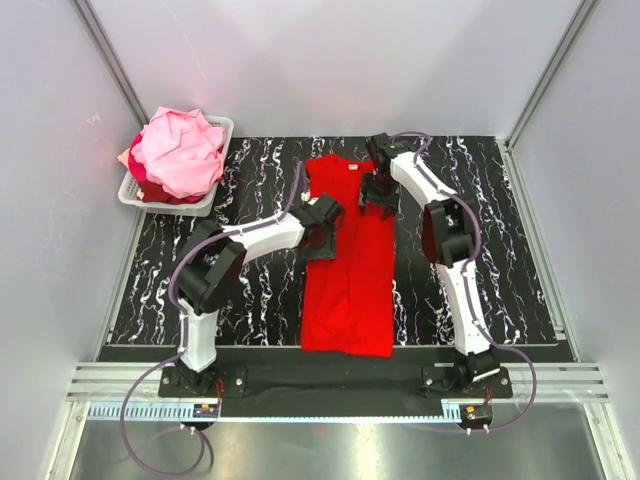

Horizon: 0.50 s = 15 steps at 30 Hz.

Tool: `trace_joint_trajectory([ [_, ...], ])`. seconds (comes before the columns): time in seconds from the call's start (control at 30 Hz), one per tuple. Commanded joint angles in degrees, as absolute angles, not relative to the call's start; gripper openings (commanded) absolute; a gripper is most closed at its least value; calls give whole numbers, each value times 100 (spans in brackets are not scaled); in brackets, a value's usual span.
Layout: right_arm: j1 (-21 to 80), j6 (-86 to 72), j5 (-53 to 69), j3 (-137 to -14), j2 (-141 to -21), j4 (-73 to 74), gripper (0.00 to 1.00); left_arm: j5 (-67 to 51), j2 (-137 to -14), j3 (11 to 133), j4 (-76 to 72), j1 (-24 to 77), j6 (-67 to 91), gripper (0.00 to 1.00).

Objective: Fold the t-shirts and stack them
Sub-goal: Fold the tshirt

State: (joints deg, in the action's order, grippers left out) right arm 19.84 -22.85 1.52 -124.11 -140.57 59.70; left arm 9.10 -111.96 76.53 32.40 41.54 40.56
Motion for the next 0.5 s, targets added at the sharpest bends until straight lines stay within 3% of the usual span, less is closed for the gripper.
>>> trace_joint_trajectory([
  [0.0,1784,-1925,307,-13939,-15070,6599,66,291,-11689,7928,2989,3675,3859,55],
  [0.07,1618,-1995,500,-15175,-15827,6767,66,159,-11855,8225,2988,3367,3745,55],
  [0.17,1433,-2127,1299,-15803,-16277,6305,67,35,-12216,8910,3286,3103,3534,54],
  [0.27,1424,-2109,1555,-15155,-15840,5751,70,-104,-12261,9316,3533,3094,3314,54],
  [0.47,1433,-2074,1512,-13528,-14187,5230,77,-9,-11181,8851,3673,3234,3287,61],
])
